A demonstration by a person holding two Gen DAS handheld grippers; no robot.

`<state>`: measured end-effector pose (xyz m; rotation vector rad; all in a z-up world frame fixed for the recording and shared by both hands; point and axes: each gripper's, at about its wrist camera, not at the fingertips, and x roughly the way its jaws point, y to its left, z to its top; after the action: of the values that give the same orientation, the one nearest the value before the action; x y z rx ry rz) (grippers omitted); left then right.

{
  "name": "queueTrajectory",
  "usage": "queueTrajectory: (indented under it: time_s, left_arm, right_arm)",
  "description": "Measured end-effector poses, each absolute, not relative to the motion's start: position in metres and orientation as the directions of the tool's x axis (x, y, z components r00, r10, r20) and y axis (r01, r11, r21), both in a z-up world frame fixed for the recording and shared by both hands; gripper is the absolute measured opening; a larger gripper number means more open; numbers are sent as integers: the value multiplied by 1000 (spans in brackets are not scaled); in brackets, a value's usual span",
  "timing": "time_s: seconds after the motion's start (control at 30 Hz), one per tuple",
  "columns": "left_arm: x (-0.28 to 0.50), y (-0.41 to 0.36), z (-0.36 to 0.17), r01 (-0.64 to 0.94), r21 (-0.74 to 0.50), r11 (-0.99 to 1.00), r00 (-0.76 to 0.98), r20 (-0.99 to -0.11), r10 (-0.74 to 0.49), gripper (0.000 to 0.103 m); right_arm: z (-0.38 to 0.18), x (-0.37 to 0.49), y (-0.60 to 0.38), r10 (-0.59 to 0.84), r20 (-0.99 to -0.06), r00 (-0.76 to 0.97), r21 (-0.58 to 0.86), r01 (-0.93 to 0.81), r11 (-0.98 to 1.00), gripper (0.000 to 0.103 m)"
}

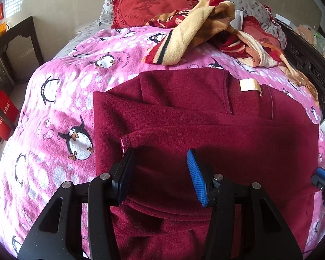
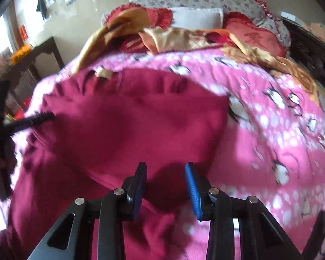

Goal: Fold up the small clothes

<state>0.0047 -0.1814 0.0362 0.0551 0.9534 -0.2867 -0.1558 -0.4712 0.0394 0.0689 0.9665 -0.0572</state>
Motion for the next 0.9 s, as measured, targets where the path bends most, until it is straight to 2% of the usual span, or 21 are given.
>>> queueTrajectory:
  time_s: [0.07, 0.13, 0.43, 0.6, 0.8, 0.9]
  left_arm:
    - [4, -183, 36, 265, -69, 962, 549, -809, -210, 49]
    - [1, -183, 38, 268, -65, 961, 547, -811, -208, 49]
    - [-17, -165, 48, 253, -76, 965, 539, -817, -206, 49]
    - [-28, -157, 49, 247, -73, 966, 537, -820, -199, 49]
    - [-45, -142, 54, 240, -113, 964, 520, -824, -226, 49]
    - [-60, -130, 56, 239, -142, 961, 508, -825, -248, 49]
  right_arm:
    - [26, -158, -475, -60, -835, 546, -7, 97, 995, 35]
    - [17, -157, -485, -27, -840, 542, 43, 117, 992, 35]
    - [50, -174, -487, 9, -802, 598, 105, 127, 986, 35]
    - [27, -172, -485, -28, -834, 551, 71, 157, 985, 35]
    - [30, -180, -495, 36, -824, 566, 166, 180, 969, 36]
    - [40, -194, -498, 54, -819, 571, 189, 180, 965, 41]
